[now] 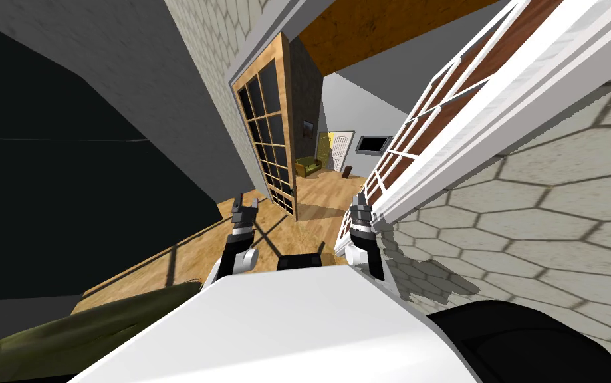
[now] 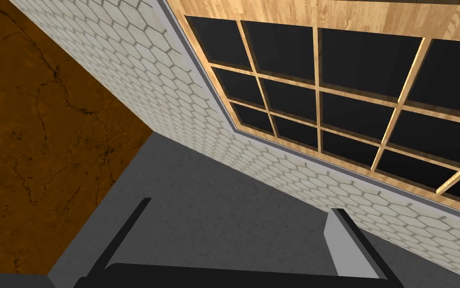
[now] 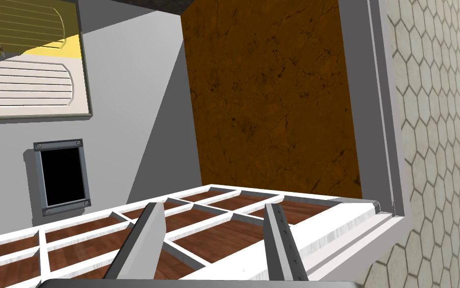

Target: Push the door open

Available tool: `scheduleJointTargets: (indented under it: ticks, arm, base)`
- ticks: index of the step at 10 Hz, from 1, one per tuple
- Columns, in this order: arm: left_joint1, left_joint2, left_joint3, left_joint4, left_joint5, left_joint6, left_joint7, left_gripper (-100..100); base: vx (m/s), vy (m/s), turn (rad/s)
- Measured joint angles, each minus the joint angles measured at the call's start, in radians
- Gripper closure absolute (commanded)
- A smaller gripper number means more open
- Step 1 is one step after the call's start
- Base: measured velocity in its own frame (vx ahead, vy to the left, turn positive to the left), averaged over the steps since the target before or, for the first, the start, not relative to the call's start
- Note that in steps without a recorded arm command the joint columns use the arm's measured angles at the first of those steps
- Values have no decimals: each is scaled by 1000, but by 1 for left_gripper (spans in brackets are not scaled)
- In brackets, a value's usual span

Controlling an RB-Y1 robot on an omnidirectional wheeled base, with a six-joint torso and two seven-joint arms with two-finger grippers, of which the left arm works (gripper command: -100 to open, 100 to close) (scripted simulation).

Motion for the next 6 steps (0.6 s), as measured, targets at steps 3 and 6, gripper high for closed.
scheduleJointTargets:
  ticks: [3,6]
  arm:
    - [-25,13,-10,70,12,-17,62,-100]
    - [-43,30,-23,136,28,-33,141,-100]
  base:
    - [76,65,-108]
    - [85,77,-100]
